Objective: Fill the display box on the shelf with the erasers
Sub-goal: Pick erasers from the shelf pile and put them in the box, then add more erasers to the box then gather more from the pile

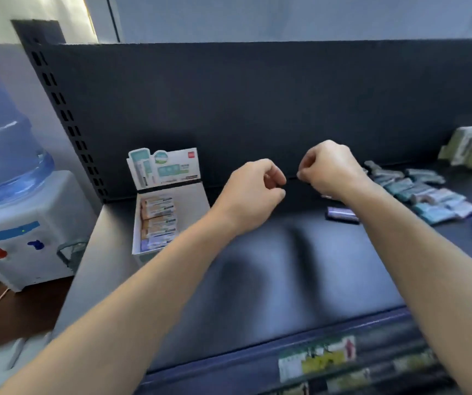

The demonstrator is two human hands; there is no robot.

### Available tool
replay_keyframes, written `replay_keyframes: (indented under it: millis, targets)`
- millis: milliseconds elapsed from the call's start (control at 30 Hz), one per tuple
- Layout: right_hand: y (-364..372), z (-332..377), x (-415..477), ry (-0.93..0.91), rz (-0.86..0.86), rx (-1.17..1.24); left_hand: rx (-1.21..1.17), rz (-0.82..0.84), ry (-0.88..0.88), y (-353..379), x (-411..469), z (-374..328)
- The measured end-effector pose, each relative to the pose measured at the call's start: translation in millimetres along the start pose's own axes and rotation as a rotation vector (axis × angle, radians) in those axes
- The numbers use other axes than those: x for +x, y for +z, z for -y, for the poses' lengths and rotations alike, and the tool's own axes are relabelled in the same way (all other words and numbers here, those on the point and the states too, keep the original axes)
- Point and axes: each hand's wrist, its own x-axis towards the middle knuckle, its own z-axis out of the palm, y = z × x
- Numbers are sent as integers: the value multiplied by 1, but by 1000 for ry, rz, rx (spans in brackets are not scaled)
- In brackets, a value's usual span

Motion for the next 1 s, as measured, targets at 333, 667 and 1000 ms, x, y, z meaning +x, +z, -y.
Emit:
replay_keyframes:
  millis: [333, 667, 1000]
  targets:
    - [-81, -140, 1, 196, -53, -141, 120, 217, 43, 92, 34, -59]
    - [-130, -241, 18, 162, 157, -207, 156, 276, -43, 202, 77, -125]
    - [-134, -280, 36, 46, 358, -166, 308, 312, -139, 239, 84, -146]
